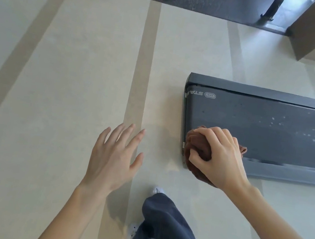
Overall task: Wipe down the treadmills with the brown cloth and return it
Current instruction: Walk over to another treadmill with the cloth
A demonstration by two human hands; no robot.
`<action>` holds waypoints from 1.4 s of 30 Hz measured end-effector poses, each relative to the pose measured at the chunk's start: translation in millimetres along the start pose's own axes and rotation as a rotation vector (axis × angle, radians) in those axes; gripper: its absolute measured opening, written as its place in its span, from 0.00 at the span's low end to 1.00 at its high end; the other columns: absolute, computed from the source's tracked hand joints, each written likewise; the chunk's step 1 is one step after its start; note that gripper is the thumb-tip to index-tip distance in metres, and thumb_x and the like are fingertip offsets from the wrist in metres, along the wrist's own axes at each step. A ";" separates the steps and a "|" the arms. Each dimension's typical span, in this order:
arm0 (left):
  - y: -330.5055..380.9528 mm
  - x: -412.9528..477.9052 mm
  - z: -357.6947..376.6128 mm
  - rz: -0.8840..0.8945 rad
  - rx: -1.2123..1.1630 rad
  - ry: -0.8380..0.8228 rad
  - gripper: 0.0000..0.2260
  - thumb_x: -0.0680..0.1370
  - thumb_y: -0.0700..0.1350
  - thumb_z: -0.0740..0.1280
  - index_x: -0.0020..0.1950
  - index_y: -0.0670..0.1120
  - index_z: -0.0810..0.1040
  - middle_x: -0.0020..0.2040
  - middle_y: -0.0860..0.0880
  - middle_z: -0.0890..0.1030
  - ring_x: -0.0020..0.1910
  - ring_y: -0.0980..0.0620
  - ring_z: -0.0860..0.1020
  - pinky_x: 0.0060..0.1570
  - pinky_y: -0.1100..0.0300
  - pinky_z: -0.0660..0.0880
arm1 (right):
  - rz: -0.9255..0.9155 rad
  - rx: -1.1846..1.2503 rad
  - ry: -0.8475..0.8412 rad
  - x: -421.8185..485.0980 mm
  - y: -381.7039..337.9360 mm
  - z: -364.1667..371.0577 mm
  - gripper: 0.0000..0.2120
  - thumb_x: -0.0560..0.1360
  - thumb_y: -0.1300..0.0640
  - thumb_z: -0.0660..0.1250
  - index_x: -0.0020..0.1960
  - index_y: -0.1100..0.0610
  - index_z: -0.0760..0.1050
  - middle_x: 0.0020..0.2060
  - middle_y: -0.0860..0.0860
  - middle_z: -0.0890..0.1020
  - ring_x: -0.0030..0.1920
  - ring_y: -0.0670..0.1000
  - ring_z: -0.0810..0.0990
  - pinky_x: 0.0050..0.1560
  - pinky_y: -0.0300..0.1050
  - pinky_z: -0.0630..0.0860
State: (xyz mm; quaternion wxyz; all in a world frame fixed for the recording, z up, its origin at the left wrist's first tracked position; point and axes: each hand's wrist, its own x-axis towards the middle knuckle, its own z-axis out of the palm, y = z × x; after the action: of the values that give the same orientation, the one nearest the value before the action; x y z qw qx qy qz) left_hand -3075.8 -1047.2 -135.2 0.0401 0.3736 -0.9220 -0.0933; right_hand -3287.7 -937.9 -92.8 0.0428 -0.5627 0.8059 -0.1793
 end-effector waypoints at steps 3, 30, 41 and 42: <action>-1.6 17.1 -25.7 0.071 0.032 0.001 0.22 0.77 0.53 0.56 0.69 0.48 0.72 0.66 0.43 0.75 0.66 0.43 0.72 0.65 0.44 0.66 | 0.047 0.012 0.009 6.7 -4.7 -30.7 0.16 0.68 0.51 0.65 0.53 0.55 0.78 0.46 0.50 0.79 0.47 0.56 0.73 0.51 0.49 0.65; -123.6 360.3 -127.3 0.447 0.044 -0.074 0.23 0.79 0.58 0.50 0.74 0.58 0.58 0.75 0.52 0.61 0.75 0.52 0.54 0.74 0.51 0.48 | 0.375 0.048 0.256 292.9 -31.1 -44.8 0.17 0.68 0.48 0.65 0.55 0.51 0.76 0.48 0.48 0.78 0.51 0.53 0.71 0.55 0.47 0.62; -227.1 537.0 -164.5 0.652 0.074 -0.142 0.30 0.74 0.61 0.41 0.74 0.57 0.59 0.75 0.51 0.61 0.75 0.51 0.56 0.73 0.51 0.50 | 0.514 -0.010 0.286 426.2 -69.3 -28.7 0.17 0.69 0.47 0.62 0.56 0.50 0.76 0.48 0.47 0.78 0.50 0.53 0.73 0.53 0.47 0.65; -226.7 549.9 -164.1 0.664 0.059 -0.146 0.30 0.74 0.61 0.41 0.74 0.57 0.59 0.75 0.51 0.61 0.75 0.51 0.56 0.73 0.52 0.50 | 0.548 -0.011 0.320 429.2 -65.3 -30.5 0.17 0.69 0.46 0.61 0.55 0.49 0.76 0.48 0.47 0.78 0.50 0.53 0.73 0.53 0.47 0.65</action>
State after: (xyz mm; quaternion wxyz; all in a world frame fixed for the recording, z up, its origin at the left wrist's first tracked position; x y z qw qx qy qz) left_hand -3292.4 -1612.9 -18.0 -0.0085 0.0461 -0.9961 -0.0749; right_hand -3393.6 -1346.1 14.7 -0.0410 -0.2895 0.9249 -0.2430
